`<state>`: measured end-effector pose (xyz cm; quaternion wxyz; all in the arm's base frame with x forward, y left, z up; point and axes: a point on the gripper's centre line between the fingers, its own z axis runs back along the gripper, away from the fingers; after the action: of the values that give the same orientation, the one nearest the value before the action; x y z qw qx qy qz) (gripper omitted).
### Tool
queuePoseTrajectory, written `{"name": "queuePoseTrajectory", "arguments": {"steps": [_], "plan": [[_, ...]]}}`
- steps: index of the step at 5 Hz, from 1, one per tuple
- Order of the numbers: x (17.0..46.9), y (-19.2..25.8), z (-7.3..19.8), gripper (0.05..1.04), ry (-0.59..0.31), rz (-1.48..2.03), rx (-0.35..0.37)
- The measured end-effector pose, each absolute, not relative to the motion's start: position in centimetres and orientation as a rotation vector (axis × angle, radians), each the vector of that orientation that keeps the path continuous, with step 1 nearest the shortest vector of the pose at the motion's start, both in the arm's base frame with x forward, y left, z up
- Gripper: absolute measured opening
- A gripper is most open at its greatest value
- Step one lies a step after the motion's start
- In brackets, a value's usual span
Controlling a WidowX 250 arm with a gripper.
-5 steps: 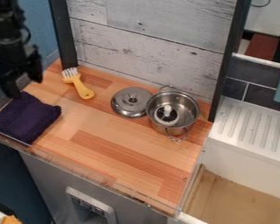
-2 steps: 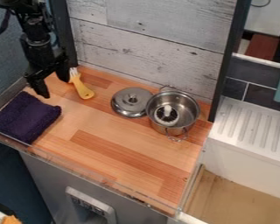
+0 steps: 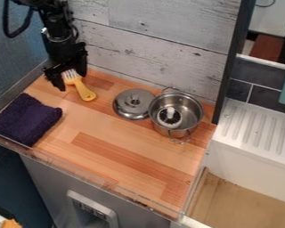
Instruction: Move the brush to the left of the table
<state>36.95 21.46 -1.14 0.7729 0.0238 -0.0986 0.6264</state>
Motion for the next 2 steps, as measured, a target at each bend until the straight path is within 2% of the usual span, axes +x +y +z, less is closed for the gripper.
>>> {"name": "queuePoseTrajectory", "arguments": {"steps": [2], "plan": [[38.55, 21.37, -3.03, 0.999, -0.224, 1.285, 0.134]]}}
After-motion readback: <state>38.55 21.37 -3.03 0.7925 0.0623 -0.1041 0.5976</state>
